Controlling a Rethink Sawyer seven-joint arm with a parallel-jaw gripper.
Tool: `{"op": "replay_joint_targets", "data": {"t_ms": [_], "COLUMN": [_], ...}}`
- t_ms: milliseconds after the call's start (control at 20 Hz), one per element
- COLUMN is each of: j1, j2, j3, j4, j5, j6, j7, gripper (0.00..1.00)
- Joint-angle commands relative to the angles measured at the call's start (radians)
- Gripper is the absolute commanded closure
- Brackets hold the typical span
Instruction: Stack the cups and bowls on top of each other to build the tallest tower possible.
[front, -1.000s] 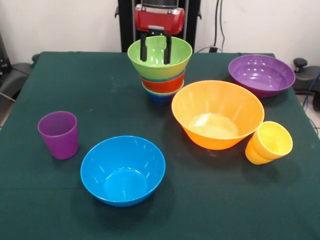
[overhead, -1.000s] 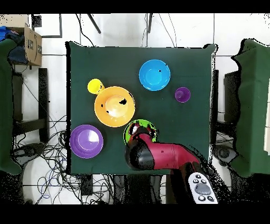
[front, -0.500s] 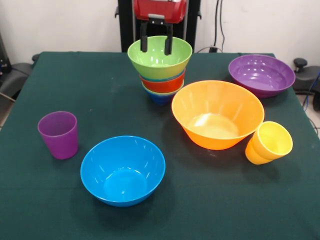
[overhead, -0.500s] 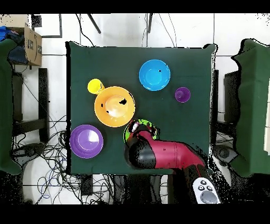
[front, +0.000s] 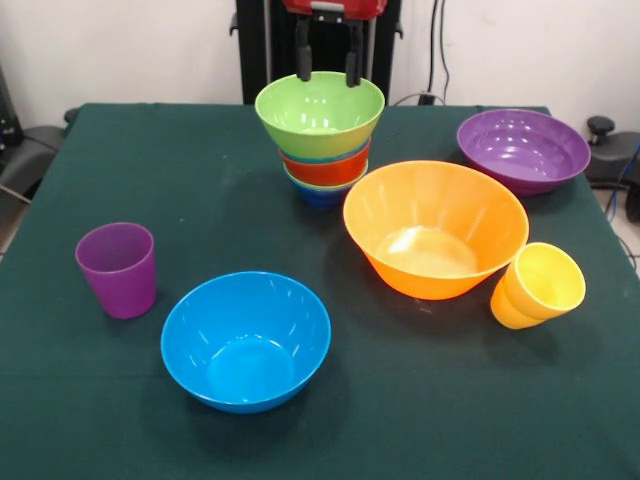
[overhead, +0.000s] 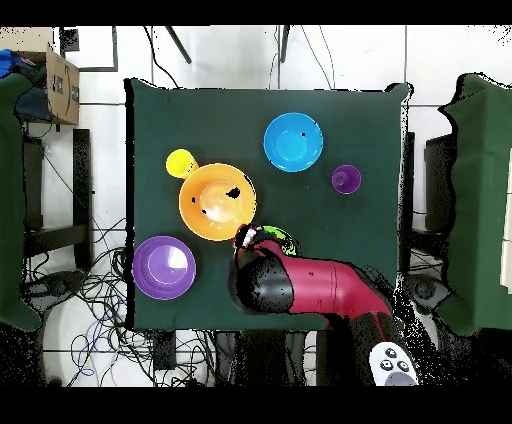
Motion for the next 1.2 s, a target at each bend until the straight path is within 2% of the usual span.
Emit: {"op": "replay_joint_targets", "data": {"t_ms": [50, 300, 550, 750, 1200], "j1": [0.012, 0.056, 0.107, 0.179, 0.368], "j2": [0.012, 0.034, 0.030, 0.026, 0.046], "j3": [0.107, 0.091, 0.066, 0.021, -0.127], "j4": [-0.040, -0.104, -0.125, -0.144, -0.135], "j5": [0.040, 0.037, 0.050, 0.066, 0.105], "j6": [0.169, 0.205, 0.230, 0.244, 0.197], "j7": [-0.022, 0.005, 0.059, 0.127, 0.261], "gripper": [0.00, 0.00, 0.00, 0.00, 0.00]}}
